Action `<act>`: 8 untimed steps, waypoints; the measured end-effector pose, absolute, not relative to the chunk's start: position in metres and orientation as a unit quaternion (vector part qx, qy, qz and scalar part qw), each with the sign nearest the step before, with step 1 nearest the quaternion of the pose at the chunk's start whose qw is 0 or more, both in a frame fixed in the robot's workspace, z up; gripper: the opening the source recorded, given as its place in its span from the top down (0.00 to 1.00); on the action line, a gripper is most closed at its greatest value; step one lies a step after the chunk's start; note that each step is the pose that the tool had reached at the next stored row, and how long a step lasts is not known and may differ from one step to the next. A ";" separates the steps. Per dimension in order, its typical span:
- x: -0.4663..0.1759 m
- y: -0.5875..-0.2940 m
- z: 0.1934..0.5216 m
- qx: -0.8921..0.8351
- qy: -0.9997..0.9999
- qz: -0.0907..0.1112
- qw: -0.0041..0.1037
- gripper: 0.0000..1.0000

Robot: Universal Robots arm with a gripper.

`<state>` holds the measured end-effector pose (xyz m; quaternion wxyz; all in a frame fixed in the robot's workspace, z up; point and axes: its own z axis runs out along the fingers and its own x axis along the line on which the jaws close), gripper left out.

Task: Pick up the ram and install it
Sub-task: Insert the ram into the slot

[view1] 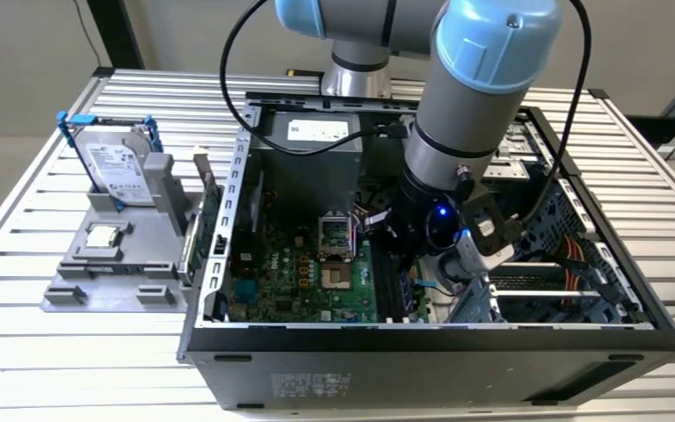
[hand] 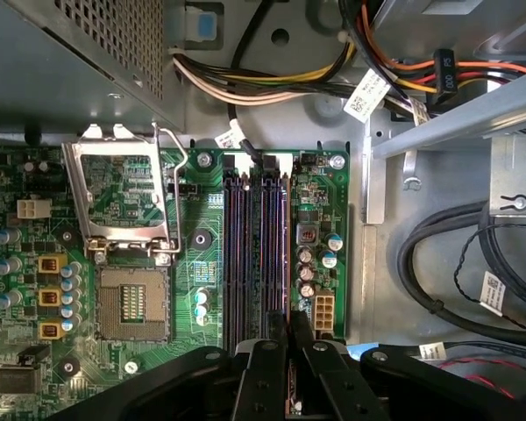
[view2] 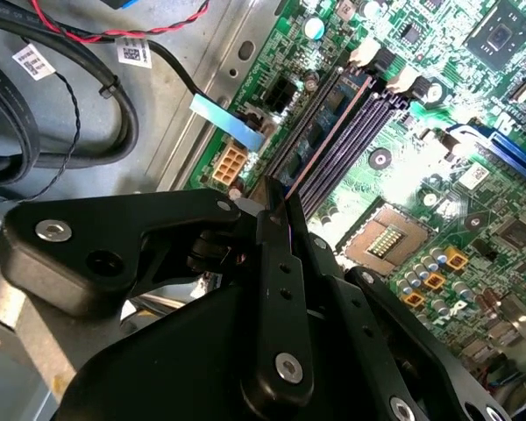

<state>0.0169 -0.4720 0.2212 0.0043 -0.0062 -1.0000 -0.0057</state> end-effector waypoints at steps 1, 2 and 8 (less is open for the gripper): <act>0.017 -0.472 0.221 -0.006 -1.000 -0.006 0.004 1.00; 0.017 -0.472 0.221 -0.006 -1.000 -0.006 0.004 1.00; 0.016 -0.472 0.221 -0.012 -1.000 -0.005 0.004 1.00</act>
